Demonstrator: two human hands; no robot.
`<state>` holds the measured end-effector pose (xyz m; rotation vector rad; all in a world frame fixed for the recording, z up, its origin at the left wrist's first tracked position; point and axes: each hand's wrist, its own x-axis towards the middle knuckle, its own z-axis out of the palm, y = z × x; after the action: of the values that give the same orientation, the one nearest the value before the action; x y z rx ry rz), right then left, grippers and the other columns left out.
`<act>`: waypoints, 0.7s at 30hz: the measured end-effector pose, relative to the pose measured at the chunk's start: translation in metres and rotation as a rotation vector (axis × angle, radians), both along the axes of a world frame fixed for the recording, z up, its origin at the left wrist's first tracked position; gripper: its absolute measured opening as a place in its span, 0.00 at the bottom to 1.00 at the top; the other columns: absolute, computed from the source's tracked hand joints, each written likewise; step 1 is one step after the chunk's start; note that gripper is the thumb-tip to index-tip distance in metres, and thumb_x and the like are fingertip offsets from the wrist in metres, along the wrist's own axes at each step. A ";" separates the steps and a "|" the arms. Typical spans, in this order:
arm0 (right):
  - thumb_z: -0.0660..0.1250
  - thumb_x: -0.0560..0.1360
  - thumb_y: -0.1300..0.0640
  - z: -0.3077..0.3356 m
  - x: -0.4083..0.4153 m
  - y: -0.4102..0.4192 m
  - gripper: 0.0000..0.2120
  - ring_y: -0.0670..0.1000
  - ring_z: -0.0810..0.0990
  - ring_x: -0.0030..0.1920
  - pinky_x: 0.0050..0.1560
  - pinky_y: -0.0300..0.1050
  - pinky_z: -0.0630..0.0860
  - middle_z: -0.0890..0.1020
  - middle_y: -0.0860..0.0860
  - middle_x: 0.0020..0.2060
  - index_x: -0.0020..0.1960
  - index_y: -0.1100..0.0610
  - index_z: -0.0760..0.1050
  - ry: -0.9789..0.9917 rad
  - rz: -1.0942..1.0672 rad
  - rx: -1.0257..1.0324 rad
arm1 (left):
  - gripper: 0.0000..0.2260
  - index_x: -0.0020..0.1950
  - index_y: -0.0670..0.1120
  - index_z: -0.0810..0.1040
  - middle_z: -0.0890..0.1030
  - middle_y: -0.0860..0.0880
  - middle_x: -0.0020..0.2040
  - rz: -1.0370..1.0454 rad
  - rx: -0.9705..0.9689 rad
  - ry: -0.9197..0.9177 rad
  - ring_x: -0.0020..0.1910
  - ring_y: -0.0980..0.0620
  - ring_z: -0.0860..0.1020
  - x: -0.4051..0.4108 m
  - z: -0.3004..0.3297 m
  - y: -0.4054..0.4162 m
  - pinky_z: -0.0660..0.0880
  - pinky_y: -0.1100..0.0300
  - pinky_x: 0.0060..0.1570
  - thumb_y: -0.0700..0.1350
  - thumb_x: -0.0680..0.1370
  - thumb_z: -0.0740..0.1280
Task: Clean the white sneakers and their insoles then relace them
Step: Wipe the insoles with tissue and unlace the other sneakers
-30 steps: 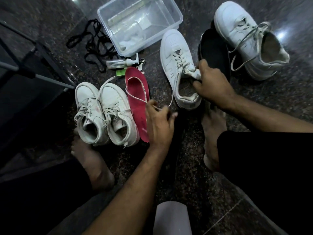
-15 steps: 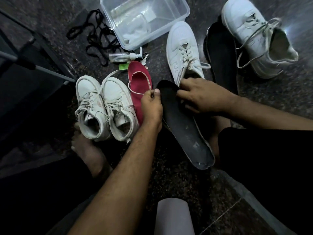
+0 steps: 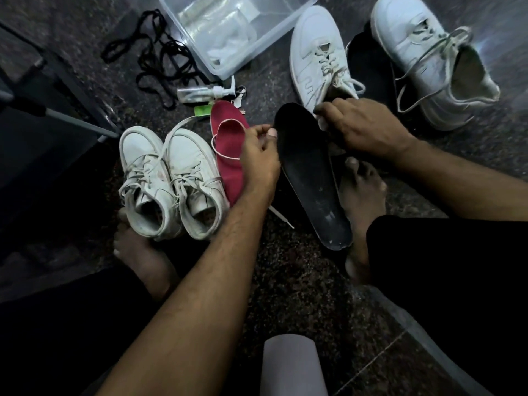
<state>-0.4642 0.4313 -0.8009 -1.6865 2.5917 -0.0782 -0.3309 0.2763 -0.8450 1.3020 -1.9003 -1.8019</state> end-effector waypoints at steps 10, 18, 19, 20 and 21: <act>0.60 0.82 0.52 0.021 0.022 0.001 0.12 0.57 0.75 0.55 0.51 0.52 0.68 0.81 0.50 0.50 0.62 0.56 0.73 0.025 -0.131 -0.249 | 0.13 0.56 0.45 0.76 0.77 0.55 0.40 0.018 -0.231 -0.151 0.40 0.52 0.78 0.003 -0.006 -0.017 0.79 0.51 0.48 0.37 0.73 0.73; 0.70 0.77 0.49 0.007 0.040 -0.019 0.12 0.55 0.76 0.46 0.40 0.45 0.70 0.75 0.54 0.49 0.56 0.54 0.75 -0.414 -0.074 -0.156 | 0.23 0.65 0.43 0.75 0.75 0.45 0.62 -0.200 -0.515 -0.021 0.61 0.50 0.74 0.007 0.003 -0.017 0.71 0.59 0.64 0.43 0.71 0.75; 0.69 0.77 0.48 0.006 0.038 -0.021 0.13 0.56 0.77 0.44 0.40 0.46 0.71 0.73 0.54 0.49 0.56 0.54 0.76 -0.448 -0.118 -0.166 | 0.21 0.64 0.44 0.77 0.75 0.46 0.62 -0.281 -0.596 -0.058 0.61 0.49 0.74 0.014 0.001 -0.013 0.70 0.57 0.64 0.40 0.71 0.73; 0.69 0.77 0.48 0.005 0.037 -0.024 0.13 0.56 0.77 0.44 0.40 0.46 0.71 0.73 0.54 0.49 0.56 0.55 0.76 -0.448 -0.142 -0.167 | 0.20 0.64 0.46 0.79 0.76 0.47 0.62 -0.380 -0.666 -0.119 0.61 0.47 0.74 0.020 0.000 -0.011 0.71 0.53 0.63 0.39 0.72 0.72; 0.68 0.77 0.48 0.004 0.037 -0.028 0.13 0.57 0.77 0.44 0.40 0.46 0.71 0.73 0.55 0.49 0.56 0.55 0.75 -0.423 -0.146 -0.155 | 0.21 0.65 0.49 0.79 0.77 0.49 0.63 -0.482 -0.728 -0.199 0.62 0.46 0.74 0.026 -0.003 -0.010 0.70 0.50 0.63 0.39 0.72 0.71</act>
<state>-0.4268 0.4032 -0.7969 -1.3348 2.4249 -0.5872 -0.3053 0.2659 -0.8476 0.8200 -2.7782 -0.9375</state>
